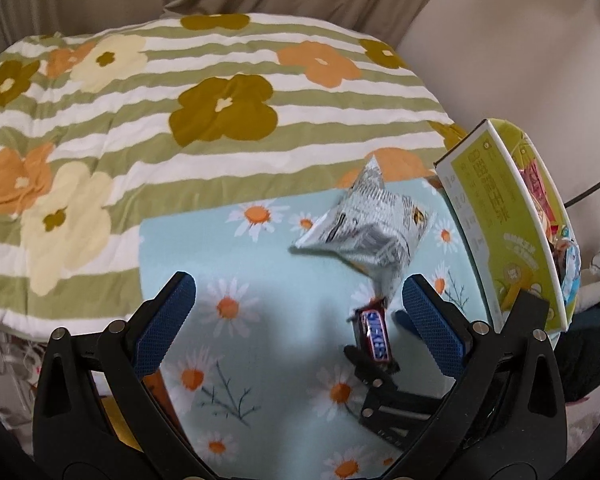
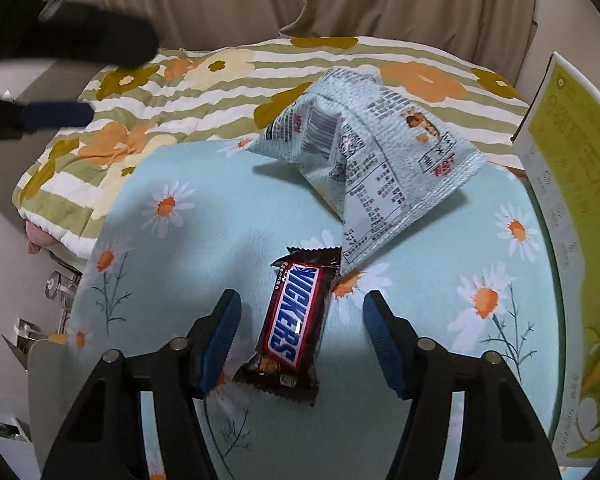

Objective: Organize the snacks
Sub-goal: 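Grasp the silver bag with the left tool while the right tool grasps the Snickers bar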

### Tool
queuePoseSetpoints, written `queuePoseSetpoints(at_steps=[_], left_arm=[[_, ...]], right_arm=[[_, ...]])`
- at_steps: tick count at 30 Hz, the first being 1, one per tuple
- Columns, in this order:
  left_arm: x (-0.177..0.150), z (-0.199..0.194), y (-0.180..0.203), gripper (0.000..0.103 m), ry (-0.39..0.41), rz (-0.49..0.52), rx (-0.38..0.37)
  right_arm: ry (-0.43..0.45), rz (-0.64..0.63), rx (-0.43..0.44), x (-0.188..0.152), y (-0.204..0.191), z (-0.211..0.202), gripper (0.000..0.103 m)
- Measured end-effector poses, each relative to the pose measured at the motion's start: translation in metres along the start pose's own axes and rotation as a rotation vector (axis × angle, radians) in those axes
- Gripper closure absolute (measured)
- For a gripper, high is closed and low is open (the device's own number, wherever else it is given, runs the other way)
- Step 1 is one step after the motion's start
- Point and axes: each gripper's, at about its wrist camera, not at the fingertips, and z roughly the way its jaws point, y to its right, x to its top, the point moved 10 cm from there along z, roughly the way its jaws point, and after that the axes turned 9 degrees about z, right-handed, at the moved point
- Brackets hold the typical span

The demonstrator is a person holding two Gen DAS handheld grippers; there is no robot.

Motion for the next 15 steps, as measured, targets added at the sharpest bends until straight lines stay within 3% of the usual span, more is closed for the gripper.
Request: queuePoseSetpoints(at_steps=[2, 5, 15], left_arm=[[0.004, 0.006, 0.001, 0.001, -0.007, 0.007, -0.004], [0.01, 0.014, 0.006, 0.001, -0.014, 0.02, -0.013], [0.032, 0.044, 0.043, 0.0, -0.068, 0.117, -0.064]], right_arm=[[0.013, -0.016, -0.008, 0.0, -0.002, 0.001, 0.057], [0.02, -0.04, -0.014, 0.0, -0.004, 0.001, 0.071], [0.003, -0.02, -0.003, -0.009, 0.007, -0.005, 0.075]])
